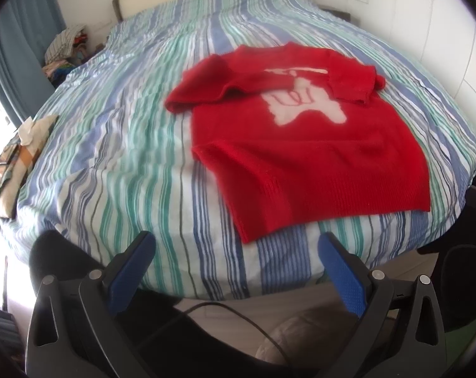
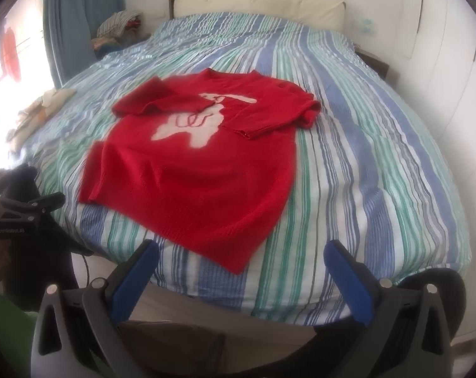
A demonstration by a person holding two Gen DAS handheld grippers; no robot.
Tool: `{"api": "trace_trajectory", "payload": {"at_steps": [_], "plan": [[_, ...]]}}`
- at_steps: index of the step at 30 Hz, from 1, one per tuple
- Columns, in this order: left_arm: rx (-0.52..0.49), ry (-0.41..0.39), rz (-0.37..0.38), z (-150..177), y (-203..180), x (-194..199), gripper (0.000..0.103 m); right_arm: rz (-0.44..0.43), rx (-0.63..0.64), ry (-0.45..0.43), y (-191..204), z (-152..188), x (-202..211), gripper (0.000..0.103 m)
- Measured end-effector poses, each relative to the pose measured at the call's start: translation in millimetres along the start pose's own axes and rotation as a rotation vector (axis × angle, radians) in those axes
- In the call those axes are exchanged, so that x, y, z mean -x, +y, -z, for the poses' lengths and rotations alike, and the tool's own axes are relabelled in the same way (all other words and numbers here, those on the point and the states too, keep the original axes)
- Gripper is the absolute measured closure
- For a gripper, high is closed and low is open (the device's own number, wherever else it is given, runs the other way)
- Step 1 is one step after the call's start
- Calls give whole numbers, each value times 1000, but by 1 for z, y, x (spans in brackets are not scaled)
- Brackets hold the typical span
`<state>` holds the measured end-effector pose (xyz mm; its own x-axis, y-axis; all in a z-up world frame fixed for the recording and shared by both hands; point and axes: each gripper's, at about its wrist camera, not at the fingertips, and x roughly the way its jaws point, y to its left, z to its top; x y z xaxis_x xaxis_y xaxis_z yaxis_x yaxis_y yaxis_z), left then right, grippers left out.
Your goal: Fold small clothes
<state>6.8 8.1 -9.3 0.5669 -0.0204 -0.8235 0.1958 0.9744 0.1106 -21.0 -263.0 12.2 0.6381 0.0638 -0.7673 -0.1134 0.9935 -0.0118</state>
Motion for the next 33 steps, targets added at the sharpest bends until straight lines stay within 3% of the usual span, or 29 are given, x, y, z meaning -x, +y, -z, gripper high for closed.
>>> {"api": "trace_trajectory", "payload": {"at_steps": [33], "plan": [[-26, 44, -14, 0, -7, -7, 0, -11, -21, 3, -3, 0, -1, 0]]}}
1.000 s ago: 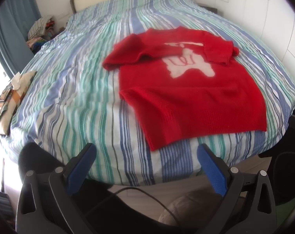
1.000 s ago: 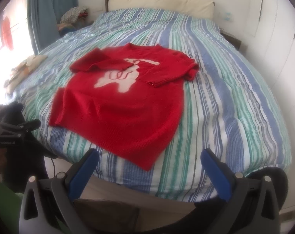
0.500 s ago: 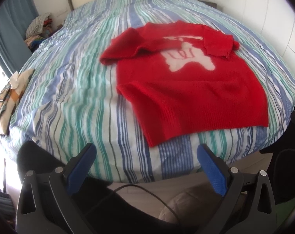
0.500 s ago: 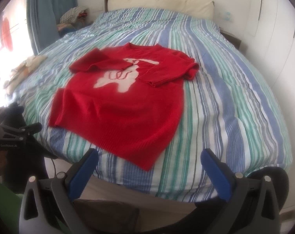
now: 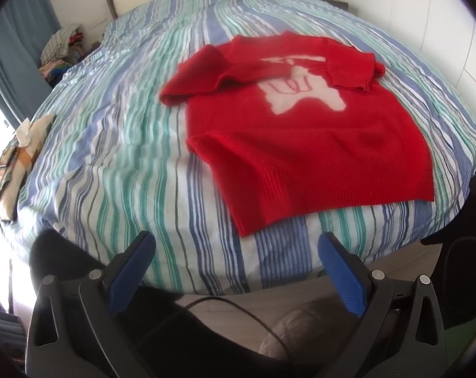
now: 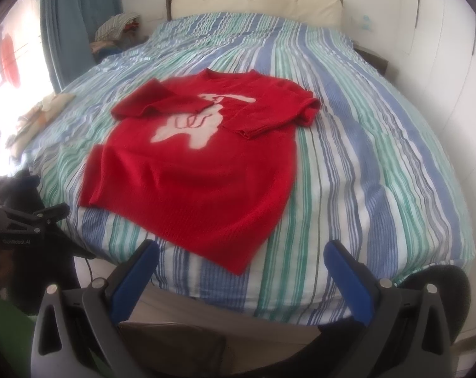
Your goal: Fold small clothes
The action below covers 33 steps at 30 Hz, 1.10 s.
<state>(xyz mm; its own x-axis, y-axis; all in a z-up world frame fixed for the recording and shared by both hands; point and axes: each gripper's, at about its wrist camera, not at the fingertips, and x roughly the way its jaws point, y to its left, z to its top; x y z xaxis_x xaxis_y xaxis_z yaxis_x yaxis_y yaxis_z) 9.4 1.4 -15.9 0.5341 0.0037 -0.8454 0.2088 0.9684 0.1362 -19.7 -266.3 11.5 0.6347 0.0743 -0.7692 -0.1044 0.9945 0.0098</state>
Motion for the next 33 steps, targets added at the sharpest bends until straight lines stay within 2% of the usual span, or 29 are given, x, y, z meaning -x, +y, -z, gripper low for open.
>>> {"api": "trace_trajectory", "payload": {"at_steps": [33], "plan": [[6, 19, -6, 1, 1, -2, 0, -4, 5, 3, 4, 2, -2, 0]]}}
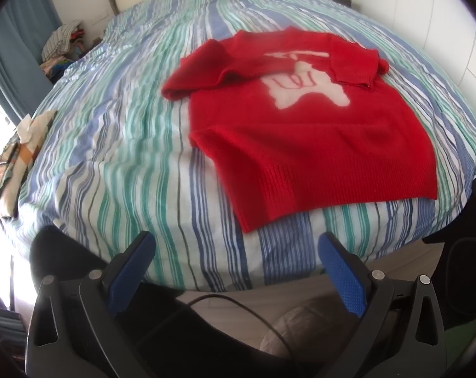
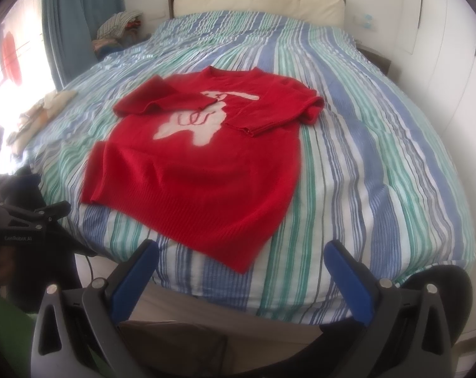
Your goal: Fold small clothes
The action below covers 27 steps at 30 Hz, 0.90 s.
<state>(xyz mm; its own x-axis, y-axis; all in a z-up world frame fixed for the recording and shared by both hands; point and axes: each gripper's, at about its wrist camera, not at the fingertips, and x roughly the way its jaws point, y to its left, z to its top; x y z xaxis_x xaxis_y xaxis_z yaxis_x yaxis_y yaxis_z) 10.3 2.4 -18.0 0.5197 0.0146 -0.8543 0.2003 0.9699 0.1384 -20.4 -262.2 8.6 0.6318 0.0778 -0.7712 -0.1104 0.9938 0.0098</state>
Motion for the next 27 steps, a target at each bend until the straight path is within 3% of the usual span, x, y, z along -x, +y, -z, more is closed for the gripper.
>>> {"api": "trace_trajectory", "payload": {"at_steps": [14, 21, 27], "plan": [[-2, -5, -9, 4, 1, -1, 0, 15, 1, 2, 2, 1, -1, 0], [18, -39, -52, -5, 13, 3, 0, 217, -9, 100, -15, -7, -13, 0], [47, -44, -67, -15, 23, 1, 0, 315, -30, 129, -35, -9, -12, 0]]}}
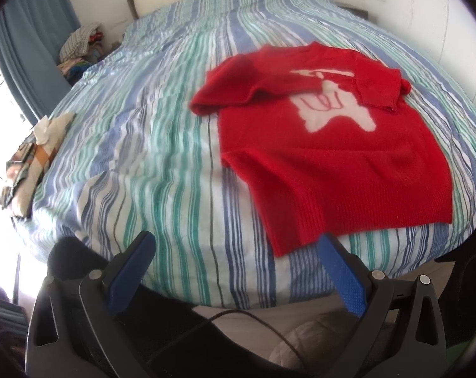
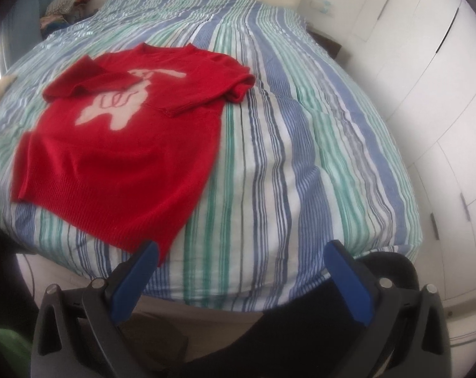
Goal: Fold small clothes
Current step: 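Lower the right gripper to the sweater hem and close on it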
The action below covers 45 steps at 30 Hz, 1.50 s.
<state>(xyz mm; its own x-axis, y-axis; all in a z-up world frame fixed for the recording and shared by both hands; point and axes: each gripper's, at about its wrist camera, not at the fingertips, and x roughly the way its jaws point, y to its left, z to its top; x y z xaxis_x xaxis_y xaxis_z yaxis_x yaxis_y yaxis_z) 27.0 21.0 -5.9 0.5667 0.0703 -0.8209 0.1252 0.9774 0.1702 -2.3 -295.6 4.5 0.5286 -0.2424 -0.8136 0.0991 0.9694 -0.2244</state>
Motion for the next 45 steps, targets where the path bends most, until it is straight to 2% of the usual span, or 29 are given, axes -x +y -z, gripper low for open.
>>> {"api": "trace_trajectory", "payload": {"at_steps": [7, 11, 14, 16, 18, 20, 22, 23, 25, 26, 28, 29, 31, 34, 37, 38, 39, 40, 41, 42, 43, 44, 45], "plan": [[33, 54, -6, -4, 4, -10, 0, 0, -13, 44, -6, 4, -12, 0], [79, 111, 66, -9, 16, -21, 0, -7, -12, 42, -6, 4, -12, 0], [87, 135, 39, -17, 24, -25, 0, -6, -7, 41, -6, 3, -12, 0], [82, 83, 27, -27, 31, -15, 1, -10, -4, 41, -7, 2, -13, 0], [139, -58, 50, -41, 46, 14, 0, -29, 2, 13, -11, -4, -8, 0], [172, -228, 112, -51, 56, 44, 0, -53, -16, -80, -21, -13, 9, 0], [156, -362, 156, -54, 59, 57, 0, -112, -48, -222, -32, -22, 34, 0], [142, -342, 155, -55, 57, 53, 0, -163, -42, -288, -35, -25, 44, 0], [101, -171, 104, -55, 44, 25, 0, -285, 5, -361, -30, -27, 48, 0], [80, -86, 77, -51, 36, 8, 0, -320, 33, -355, -26, -24, 42, 0], [76, -26, 58, -31, 24, -15, 0, -324, 43, -215, -15, -19, 15, 0], [90, -2, 73, -22, 21, -24, 0, -345, 26, -165, -13, -12, 2, 0], [137, 51, 160, -10, 21, -41, 0, -409, -58, -83, -17, 0, -21, 0], [212, 82, 286, -4, 22, -62, 1, -542, -223, 10, -30, 11, -47, 0], [246, 103, 332, -2, 20, -79, 2, -634, -271, 50, -26, 14, -69, 1], [256, 106, 342, -1, 20, -82, 2, -653, -268, 67, -22, 14, -77, 4], [264, 98, 355, -1, 21, -83, 3, -674, -272, 84, -19, 14, -83, 13], [271, 94, 358, 0, 22, -84, 5, -722, -281, 87, -16, 13, -88, 18], [278, 93, 361, 1, 22, -83, 7, -778, -284, 77, -12, 12, -92, 20], [280, 87, 364, 1, 23, -83, 17, -804, -281, 78, -8, 12, -96, 22], [281, 83, 367, 1, 23, -81, 32, -812, -275, 93, -3, 12, -101, 25], [277, 85, 372, 1, 23, -81, 39, -826, -268, 103, 2, 11, -104, 29], [271, 89, 383, 1, 23, -82, 54, -847, -264, 102, 6, 10, -106, 45]]}}
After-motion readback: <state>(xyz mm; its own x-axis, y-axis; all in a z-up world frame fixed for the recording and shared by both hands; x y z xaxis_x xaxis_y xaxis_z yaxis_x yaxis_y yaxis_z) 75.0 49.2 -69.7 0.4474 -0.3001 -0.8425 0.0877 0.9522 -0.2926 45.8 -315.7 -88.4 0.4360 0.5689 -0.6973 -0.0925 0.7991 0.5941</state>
